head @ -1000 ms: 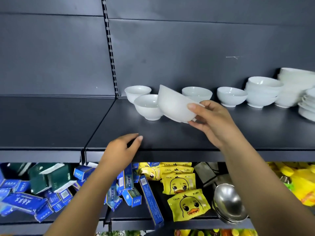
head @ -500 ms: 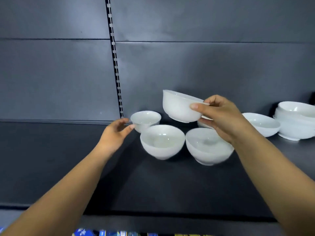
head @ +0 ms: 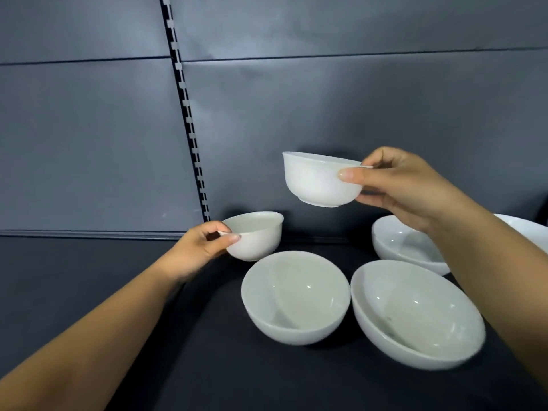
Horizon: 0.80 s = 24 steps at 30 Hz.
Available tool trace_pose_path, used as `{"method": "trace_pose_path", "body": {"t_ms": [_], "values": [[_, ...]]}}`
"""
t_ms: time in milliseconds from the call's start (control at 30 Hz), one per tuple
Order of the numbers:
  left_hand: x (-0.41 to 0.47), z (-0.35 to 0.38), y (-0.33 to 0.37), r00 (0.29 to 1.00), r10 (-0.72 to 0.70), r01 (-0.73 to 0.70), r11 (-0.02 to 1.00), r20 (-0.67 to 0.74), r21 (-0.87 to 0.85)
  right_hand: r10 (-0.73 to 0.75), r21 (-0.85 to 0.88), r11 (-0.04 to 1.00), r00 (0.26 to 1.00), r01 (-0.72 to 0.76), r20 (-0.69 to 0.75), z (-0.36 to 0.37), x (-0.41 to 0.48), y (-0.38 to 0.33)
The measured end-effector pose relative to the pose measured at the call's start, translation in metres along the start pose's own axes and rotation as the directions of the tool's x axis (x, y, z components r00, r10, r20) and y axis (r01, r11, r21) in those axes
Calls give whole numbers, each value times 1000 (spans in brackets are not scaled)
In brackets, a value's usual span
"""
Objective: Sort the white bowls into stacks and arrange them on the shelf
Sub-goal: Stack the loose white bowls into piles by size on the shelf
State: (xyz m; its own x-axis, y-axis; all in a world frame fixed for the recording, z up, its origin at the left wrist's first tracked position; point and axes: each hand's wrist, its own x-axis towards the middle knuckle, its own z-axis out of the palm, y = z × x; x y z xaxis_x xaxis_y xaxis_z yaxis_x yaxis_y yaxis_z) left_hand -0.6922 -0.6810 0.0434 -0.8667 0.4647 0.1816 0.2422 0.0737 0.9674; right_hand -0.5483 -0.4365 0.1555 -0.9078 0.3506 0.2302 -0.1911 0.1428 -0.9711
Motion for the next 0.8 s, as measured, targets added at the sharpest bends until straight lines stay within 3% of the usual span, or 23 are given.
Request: {"method": "trace_pose_path", "body": {"t_ms": [67, 133, 200, 267, 367, 500, 633, 800], "values": [[1, -11, 12, 997, -5, 20, 978, 73, -205, -9, 10, 1000, 1000, 9, 20, 5, 1, -6], [1, -24, 28, 991, 31, 2, 969, 131, -247, -22, 28, 999, 999, 21, 37, 12, 1, -14], [-3, -34, 45, 977, 76, -37, 981, 201, -191, -43, 48, 998, 998, 41, 42, 23, 1, -21], [-8, -38, 54, 966, 110, -108, 994, 235, -22, -83, 58, 995, 996, 81, 41, 35, 0, -25], [-12, -37, 39, 971, 170, -200, 962, 169, 183, -126, 0, 992, 991, 126, 32, 53, -1, -22], [-11, -30, -5, 979, 199, -205, 951, 48, 232, -107, -128, 986, 994, 107, 4, 72, 1, -10], [-4, -30, -22, 970, 226, -244, 910, 94, 336, -89, -331, 940, 996, 82, -4, 85, 5, 5], [-4, -30, -22, 972, 198, -220, 954, 123, 204, -14, -415, 910, 1000, 14, 3, 104, 14, 26]]}}
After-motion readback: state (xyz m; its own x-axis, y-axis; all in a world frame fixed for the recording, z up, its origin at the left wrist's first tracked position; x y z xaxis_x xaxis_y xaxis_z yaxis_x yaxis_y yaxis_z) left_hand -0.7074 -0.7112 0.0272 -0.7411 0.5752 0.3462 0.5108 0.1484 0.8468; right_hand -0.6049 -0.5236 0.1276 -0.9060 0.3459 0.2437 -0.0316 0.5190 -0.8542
